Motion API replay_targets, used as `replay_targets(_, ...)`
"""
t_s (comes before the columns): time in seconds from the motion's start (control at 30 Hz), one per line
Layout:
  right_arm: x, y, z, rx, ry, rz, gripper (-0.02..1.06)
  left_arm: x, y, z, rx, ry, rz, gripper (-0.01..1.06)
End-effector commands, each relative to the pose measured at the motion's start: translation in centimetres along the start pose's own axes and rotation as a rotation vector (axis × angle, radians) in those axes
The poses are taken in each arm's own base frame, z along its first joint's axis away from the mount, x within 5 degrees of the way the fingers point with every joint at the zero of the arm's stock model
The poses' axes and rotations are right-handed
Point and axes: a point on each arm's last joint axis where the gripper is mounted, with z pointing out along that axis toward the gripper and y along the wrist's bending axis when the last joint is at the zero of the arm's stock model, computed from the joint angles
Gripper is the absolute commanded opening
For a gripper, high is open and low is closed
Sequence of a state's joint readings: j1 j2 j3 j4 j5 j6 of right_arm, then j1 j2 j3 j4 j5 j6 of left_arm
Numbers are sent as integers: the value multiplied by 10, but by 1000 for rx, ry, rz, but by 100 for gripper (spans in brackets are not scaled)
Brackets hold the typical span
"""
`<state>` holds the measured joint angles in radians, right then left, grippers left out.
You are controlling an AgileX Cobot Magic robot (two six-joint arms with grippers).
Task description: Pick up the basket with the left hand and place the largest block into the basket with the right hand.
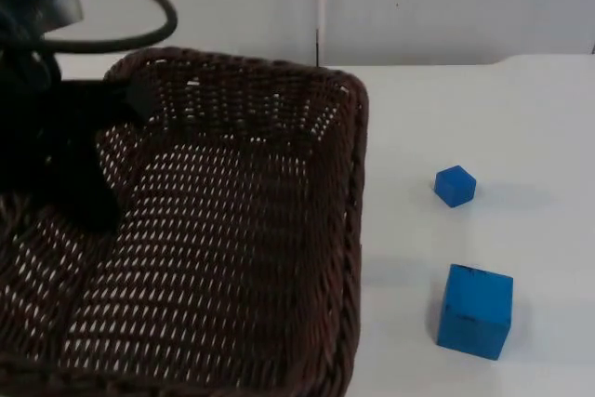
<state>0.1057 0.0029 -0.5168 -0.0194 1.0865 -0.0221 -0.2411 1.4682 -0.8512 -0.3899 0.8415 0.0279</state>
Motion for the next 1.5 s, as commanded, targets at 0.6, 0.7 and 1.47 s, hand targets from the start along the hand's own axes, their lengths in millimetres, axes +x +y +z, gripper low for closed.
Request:
replay_targets(0.6,0,0,0,6,-10,-4,105,7,1,4,26,-50,-16,0)
replay_targets(0.7,0,0,0,6,-10,-4,105,6,1,4,26,-52,-16,0)
replay_targets(1.47,-1,0,0,2,-16,-2,105,6,0,4,37,-54,-27,0)
